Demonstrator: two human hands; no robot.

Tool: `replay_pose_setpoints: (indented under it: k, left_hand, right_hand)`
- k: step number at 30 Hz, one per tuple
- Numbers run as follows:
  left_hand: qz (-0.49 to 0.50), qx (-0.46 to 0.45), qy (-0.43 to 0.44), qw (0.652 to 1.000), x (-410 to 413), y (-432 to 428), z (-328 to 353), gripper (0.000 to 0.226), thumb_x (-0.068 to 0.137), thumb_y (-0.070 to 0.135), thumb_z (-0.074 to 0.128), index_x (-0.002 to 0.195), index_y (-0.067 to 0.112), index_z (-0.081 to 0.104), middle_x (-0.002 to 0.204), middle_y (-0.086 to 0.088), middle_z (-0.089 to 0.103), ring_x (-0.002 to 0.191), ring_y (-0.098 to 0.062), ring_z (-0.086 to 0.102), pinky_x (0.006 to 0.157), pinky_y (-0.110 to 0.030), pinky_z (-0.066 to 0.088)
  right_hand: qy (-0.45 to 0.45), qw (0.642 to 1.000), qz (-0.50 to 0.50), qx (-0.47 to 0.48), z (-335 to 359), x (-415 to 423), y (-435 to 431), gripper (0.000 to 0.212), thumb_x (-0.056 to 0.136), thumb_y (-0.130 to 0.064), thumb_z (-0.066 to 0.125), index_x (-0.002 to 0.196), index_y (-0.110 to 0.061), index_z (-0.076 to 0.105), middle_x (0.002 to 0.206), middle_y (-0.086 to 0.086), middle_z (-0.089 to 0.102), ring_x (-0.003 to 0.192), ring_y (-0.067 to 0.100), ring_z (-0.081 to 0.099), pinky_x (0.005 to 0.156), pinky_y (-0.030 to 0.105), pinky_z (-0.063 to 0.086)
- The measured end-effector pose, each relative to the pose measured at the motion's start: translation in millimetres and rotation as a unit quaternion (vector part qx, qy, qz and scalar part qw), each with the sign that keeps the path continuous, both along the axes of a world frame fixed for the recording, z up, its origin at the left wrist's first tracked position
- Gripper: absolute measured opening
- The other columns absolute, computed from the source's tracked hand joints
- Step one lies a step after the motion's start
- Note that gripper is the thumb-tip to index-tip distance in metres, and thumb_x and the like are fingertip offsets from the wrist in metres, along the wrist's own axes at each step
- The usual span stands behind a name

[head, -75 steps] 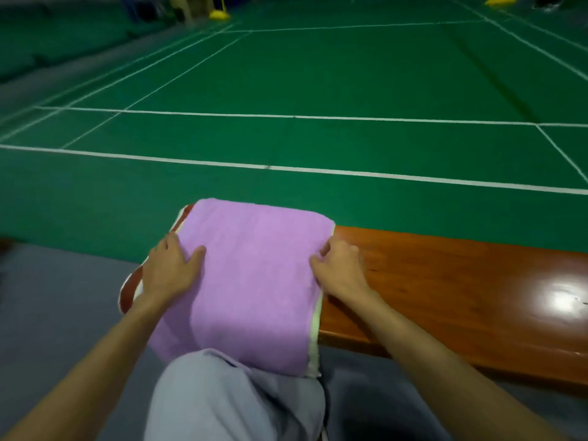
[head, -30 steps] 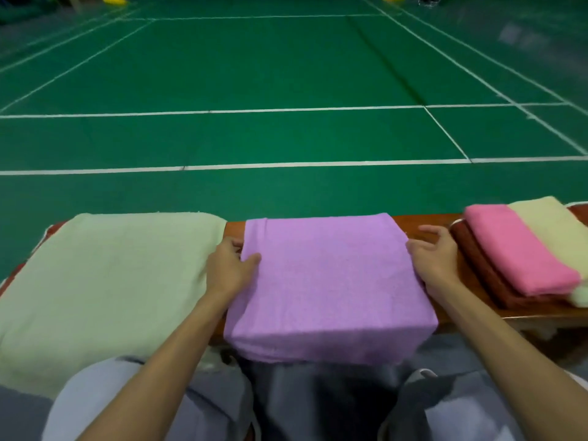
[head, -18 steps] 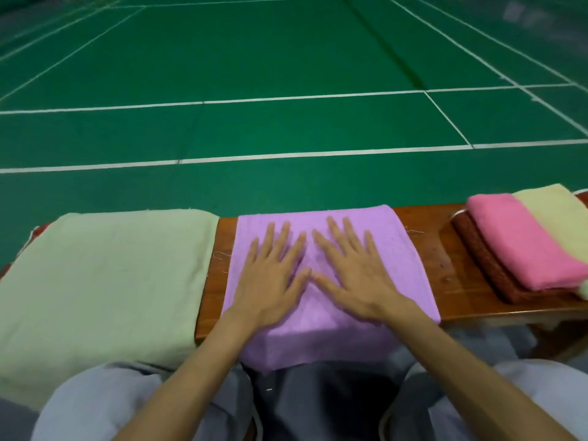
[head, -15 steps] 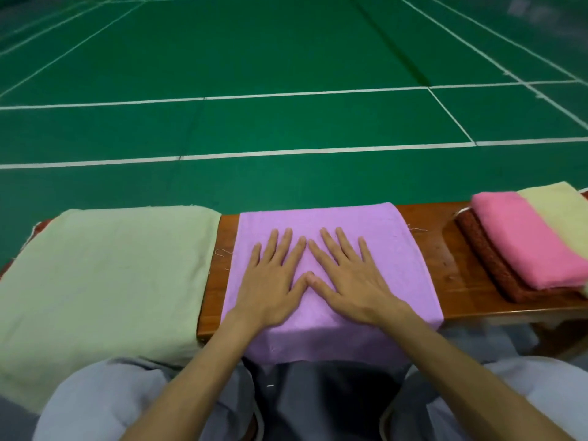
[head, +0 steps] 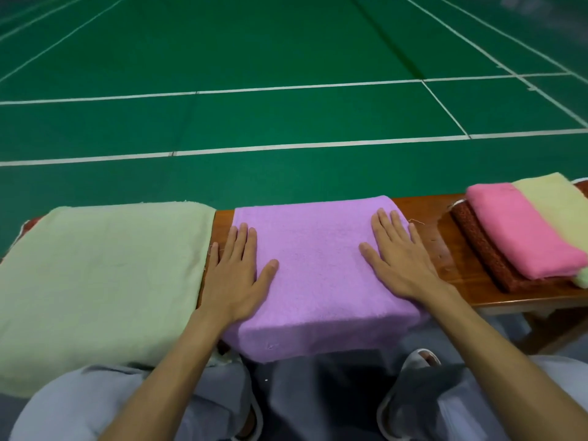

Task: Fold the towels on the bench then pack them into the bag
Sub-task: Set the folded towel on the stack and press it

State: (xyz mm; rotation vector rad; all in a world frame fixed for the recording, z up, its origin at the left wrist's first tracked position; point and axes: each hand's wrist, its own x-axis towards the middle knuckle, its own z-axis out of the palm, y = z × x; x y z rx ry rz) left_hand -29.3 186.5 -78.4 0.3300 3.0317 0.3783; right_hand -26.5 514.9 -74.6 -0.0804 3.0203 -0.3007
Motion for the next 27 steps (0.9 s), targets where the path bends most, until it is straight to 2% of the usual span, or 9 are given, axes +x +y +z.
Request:
replay_pose_setpoints:
  k: [3,5,6,11,14,18,21,24,27]
  left_hand:
    - [0.041,0.085,0.004,0.996,-3,-2,6,0.083,0.100,0.069,0.021,0.162,0.013,0.022,0.171,-0.005,0.016,0.158,-0.025,0.013,0.127,-0.049,0.017]
    - [0.099,0.125,0.073,0.984,-3,-4,10,0.059,0.102,0.053,0.047,0.140,0.009,0.047,0.141,-0.013,0.052,0.128,-0.033,0.048,0.105,-0.049,0.045]
    - [0.135,0.136,0.097,0.977,-3,-4,13,0.046,0.099,0.046,0.056,0.128,0.009,0.053,0.121,-0.012,0.058,0.110,-0.030,0.052,0.092,-0.046,0.049]
    - [0.199,0.170,0.070,0.963,-6,-5,25,0.014,0.090,0.025,0.073,0.091,0.016,0.062,0.080,0.003,0.060,0.069,-0.016,0.055,0.058,-0.029,0.037]
    - [0.194,0.198,0.032,0.960,-9,-4,29,0.015,0.087,0.016,0.074,0.076,0.021,0.066,0.069,0.008,0.065,0.065,-0.011,0.060,0.055,-0.026,0.043]
    - [0.198,0.267,-0.053,0.942,-16,-13,40,0.014,0.090,0.009,0.068,0.077,0.015,0.068,0.079,-0.001,0.070,0.080,-0.021,0.067,0.064,-0.031,0.051]
    - [0.215,0.332,-0.138,0.908,-18,-23,50,0.006,0.092,0.006,0.070,0.089,0.009,0.066,0.093,-0.012,0.071,0.091,-0.028,0.067,0.073,-0.037,0.055]
    - [0.206,0.400,-0.170,0.877,-13,-23,60,0.024,0.088,0.001,0.076,0.106,0.015,0.068,0.094,-0.012,0.070,0.091,-0.028,0.068,0.070,-0.036,0.057]
    - [0.186,0.433,-0.189,0.862,-11,-28,70,0.036,0.088,-0.003,0.075,0.114,0.022,0.074,0.093,-0.016,0.074,0.083,-0.020,0.070,0.063,-0.025,0.056]
  right_hand:
    - [0.078,0.990,-0.074,-0.091,9,-1,4,0.072,0.104,-0.060,0.031,0.159,-0.014,0.027,0.168,0.008,0.021,0.154,0.026,0.020,0.124,0.045,0.022]
    - [0.144,0.975,-0.166,-0.046,15,-3,13,0.057,0.096,-0.052,0.056,0.132,-0.007,0.056,0.137,0.019,0.056,0.123,0.038,0.050,0.100,0.047,0.044]
    - [0.139,0.967,-0.213,-0.016,18,-3,17,0.050,0.091,-0.049,0.064,0.118,-0.006,0.063,0.122,0.020,0.061,0.110,0.039,0.055,0.090,0.046,0.048]
    - [0.044,0.951,-0.301,-0.060,30,-3,19,0.027,0.081,-0.038,0.075,0.078,-0.013,0.065,0.077,0.008,0.067,0.072,0.032,0.063,0.064,0.033,0.048]
    - [0.013,0.955,-0.274,-0.109,33,-2,11,0.031,0.082,-0.031,0.075,0.062,-0.011,0.062,0.060,0.005,0.063,0.056,0.021,0.058,0.052,0.027,0.039]
    - [-0.007,0.952,-0.215,-0.220,47,-2,18,0.024,0.079,-0.018,0.078,0.065,-0.009,0.061,0.060,0.006,0.060,0.059,0.023,0.052,0.053,0.030,0.036]
    - [-0.044,0.898,-0.179,-0.399,60,3,26,0.013,0.084,-0.001,0.076,0.088,-0.007,0.065,0.065,0.003,0.069,0.066,0.020,0.063,0.061,0.029,0.047]
    - [-0.059,0.841,-0.140,-0.519,65,8,31,0.053,0.088,0.013,0.068,0.129,-0.019,0.055,0.083,0.010,0.079,0.072,0.013,0.073,0.059,0.023,0.055]
    - [-0.063,0.825,-0.088,-0.555,71,12,37,0.068,0.090,0.015,0.064,0.140,-0.027,0.050,0.094,0.020,0.077,0.079,0.015,0.073,0.063,0.023,0.056]
